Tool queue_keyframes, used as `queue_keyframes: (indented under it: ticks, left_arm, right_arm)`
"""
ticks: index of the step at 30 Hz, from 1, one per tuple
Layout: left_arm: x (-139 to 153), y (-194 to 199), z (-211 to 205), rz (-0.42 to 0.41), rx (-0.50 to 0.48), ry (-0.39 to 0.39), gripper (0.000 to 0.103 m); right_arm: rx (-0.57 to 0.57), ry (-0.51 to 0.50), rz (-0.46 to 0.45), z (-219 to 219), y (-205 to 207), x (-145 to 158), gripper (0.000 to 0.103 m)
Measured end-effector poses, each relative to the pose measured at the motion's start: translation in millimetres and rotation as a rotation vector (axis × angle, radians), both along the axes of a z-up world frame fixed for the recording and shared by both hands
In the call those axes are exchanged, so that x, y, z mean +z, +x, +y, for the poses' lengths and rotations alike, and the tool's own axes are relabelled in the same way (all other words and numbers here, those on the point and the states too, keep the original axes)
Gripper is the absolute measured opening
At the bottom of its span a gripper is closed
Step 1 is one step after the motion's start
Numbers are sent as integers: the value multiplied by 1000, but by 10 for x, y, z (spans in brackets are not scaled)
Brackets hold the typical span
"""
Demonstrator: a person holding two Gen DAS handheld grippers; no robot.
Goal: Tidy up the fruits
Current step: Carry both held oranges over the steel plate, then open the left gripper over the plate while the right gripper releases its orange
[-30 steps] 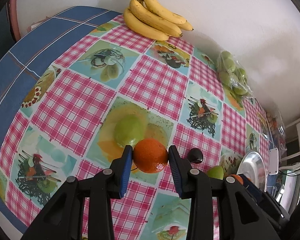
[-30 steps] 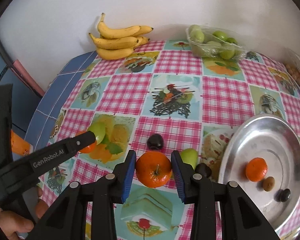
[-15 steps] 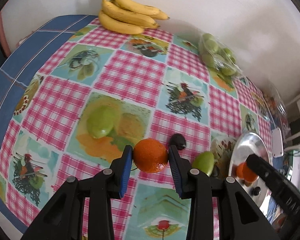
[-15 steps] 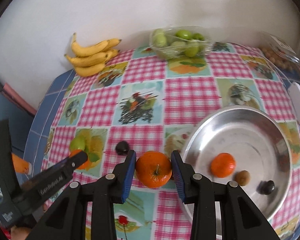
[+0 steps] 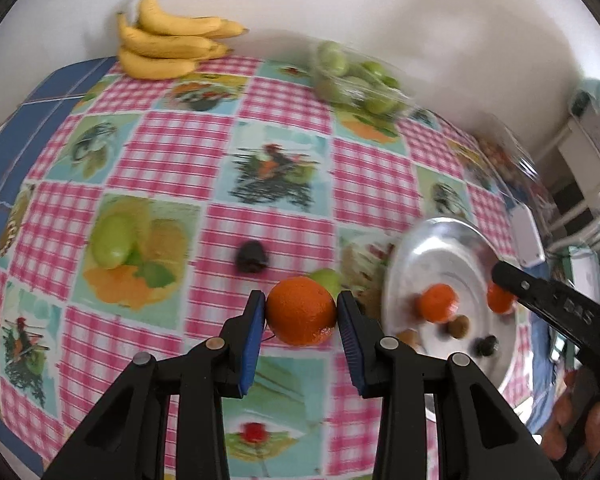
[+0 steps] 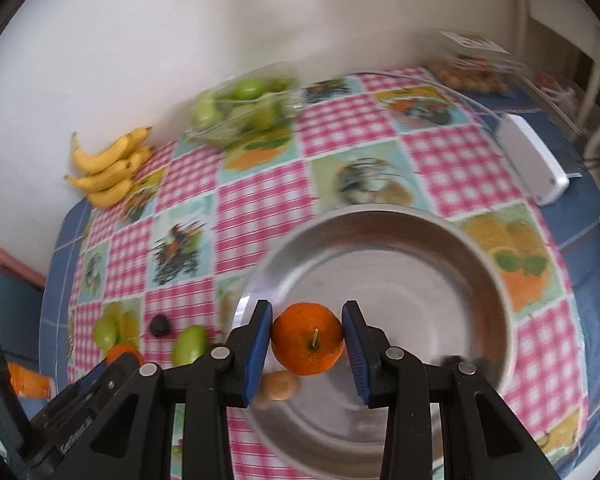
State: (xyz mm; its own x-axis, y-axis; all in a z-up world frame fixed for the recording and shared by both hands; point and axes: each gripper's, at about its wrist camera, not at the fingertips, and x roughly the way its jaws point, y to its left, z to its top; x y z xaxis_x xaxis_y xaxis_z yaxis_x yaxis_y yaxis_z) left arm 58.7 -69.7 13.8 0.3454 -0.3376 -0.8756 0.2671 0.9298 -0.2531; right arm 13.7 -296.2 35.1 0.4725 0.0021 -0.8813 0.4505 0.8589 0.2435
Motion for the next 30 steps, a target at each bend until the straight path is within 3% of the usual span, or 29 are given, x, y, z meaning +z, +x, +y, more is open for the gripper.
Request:
queue_keyframes:
  ticks: [13,20,30]
  left_arm:
    - [23,-254,-910,-45,-214,75,38]
    - [-47,-338,-1264,-60,-289,106,38]
    - [-234,-387,-1358,-33,-319,151,38]
  right_arm:
    - [-186,-23,52,-790,-355,-126,39]
    - [-167,-11,62,-796,-316,-181,39]
    - [-130,-1,122,-717,-227,-385,39]
